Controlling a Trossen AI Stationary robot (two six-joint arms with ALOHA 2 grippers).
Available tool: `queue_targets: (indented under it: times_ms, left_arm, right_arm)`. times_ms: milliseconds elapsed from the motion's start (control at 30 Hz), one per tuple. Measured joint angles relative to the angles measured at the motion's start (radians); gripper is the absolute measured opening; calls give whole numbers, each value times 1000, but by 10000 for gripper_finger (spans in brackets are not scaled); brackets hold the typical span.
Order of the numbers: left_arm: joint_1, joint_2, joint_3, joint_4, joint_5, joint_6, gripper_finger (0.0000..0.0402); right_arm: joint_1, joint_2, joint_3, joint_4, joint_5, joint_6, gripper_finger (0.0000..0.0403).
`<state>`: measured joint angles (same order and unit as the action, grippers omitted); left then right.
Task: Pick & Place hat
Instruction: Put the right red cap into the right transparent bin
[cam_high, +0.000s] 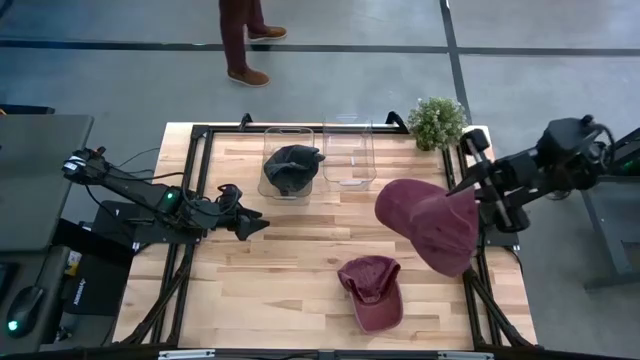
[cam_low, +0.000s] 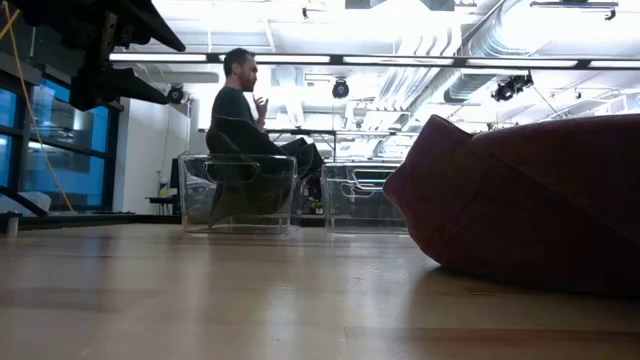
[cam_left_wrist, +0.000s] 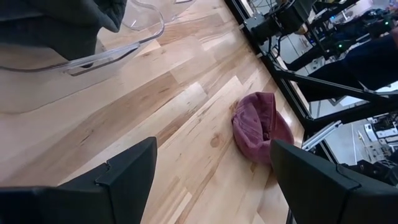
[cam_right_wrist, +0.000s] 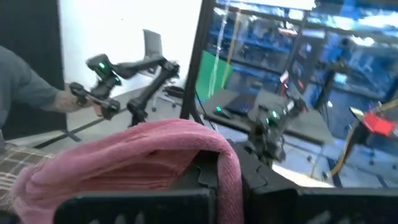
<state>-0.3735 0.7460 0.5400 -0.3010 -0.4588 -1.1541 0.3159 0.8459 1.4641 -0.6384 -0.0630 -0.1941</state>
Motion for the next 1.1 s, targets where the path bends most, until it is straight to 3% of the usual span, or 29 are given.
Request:
queue_targets:
  times_ms: [300, 700, 867, 1100]
  left_arm:
    - [0, 0, 0, 1, -1, 1, 302]
    - [0, 0, 0, 7, 13, -2, 302]
    - [0, 0, 0, 7, 16, -2, 302]
    - [0, 0, 0, 8, 16, -2, 302]
  right_arm:
    - [0, 109, 198, -90, -84, -54, 2]
    - [0, 182, 258, -105, -100, -72, 2]
    - [-1, 197, 257, -105, -9, -58, 2]
    - [-2, 229, 256, -80, 281, -16, 2]
